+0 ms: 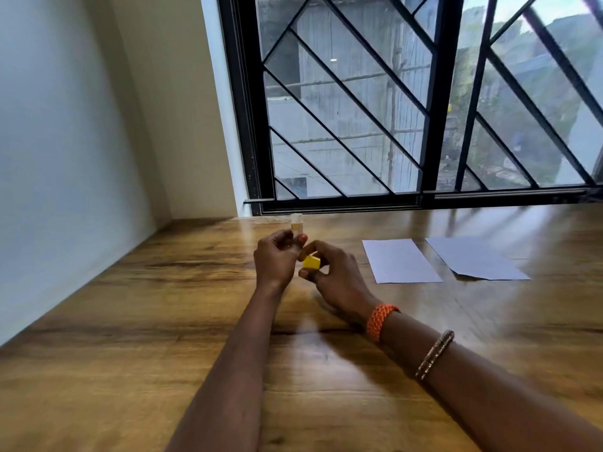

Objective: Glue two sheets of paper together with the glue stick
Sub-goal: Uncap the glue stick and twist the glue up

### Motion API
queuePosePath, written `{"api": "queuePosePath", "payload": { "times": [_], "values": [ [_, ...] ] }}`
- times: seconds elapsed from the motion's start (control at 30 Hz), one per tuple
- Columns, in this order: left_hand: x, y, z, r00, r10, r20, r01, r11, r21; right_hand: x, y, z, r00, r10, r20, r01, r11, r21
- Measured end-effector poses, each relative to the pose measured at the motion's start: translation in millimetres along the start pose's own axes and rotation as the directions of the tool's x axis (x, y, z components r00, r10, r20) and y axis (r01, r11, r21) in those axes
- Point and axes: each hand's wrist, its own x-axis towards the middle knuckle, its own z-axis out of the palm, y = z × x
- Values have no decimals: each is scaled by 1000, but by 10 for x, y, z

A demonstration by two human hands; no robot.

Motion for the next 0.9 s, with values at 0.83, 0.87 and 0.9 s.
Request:
{"api": "queuePosePath", "payload": {
  "times": [0.83,0.87,0.9],
  "values": [
    [-58,181,-2,982,-176,62,186,947,-262,-34,-85,-89,983,-172,-68,109,835,-540],
    [-65,208,0,981,-185,62,195,941,-277,-15,-94,-119,971,-199,-136,91,825,-558],
    [-78,239,7,979,-189,70,202,934,-293,0,-91,-145,953,-242,-181,95,810,-579]
  ]
}}
